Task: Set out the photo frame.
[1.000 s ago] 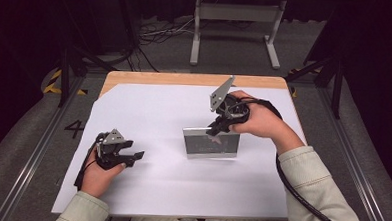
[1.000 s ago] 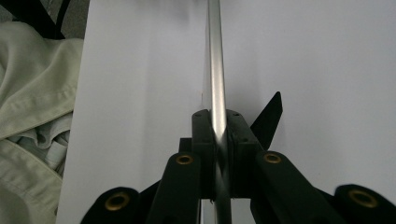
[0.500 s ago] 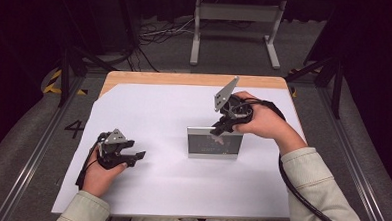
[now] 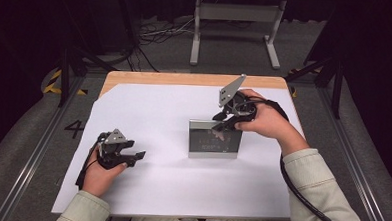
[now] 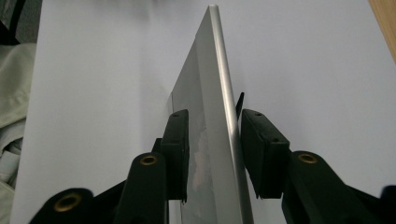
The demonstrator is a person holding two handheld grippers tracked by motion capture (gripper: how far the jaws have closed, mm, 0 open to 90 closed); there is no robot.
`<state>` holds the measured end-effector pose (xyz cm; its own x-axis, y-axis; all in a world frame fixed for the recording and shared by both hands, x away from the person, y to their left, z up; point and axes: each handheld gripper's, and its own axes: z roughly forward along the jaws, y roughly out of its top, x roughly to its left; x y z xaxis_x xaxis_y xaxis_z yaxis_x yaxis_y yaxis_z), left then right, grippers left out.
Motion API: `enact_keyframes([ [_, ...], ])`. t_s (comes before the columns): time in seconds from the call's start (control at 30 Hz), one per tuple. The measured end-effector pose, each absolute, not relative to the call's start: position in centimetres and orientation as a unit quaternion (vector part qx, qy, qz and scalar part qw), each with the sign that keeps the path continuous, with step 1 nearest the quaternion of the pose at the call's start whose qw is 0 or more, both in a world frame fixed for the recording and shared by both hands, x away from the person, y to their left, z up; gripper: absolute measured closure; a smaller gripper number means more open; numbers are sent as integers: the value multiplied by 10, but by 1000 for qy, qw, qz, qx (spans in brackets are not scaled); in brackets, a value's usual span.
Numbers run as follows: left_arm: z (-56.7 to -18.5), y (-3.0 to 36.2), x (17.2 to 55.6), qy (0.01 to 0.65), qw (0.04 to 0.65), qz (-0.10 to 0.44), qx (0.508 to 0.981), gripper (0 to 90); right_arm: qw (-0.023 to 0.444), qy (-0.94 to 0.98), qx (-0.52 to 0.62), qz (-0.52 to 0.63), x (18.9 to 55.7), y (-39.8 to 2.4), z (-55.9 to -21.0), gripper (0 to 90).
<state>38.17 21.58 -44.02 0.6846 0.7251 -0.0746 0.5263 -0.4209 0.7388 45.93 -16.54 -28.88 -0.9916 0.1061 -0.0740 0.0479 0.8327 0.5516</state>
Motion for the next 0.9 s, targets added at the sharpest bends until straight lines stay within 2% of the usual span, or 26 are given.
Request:
enact_keyframes([
  [0.23,-440,215,381,376,384,130,833,366,75,935,82,336,457,-179,-283,473],
  [0.9,-437,218,383,375,391,133,830,338,112,898,165,391,439,-250,-275,385],
])
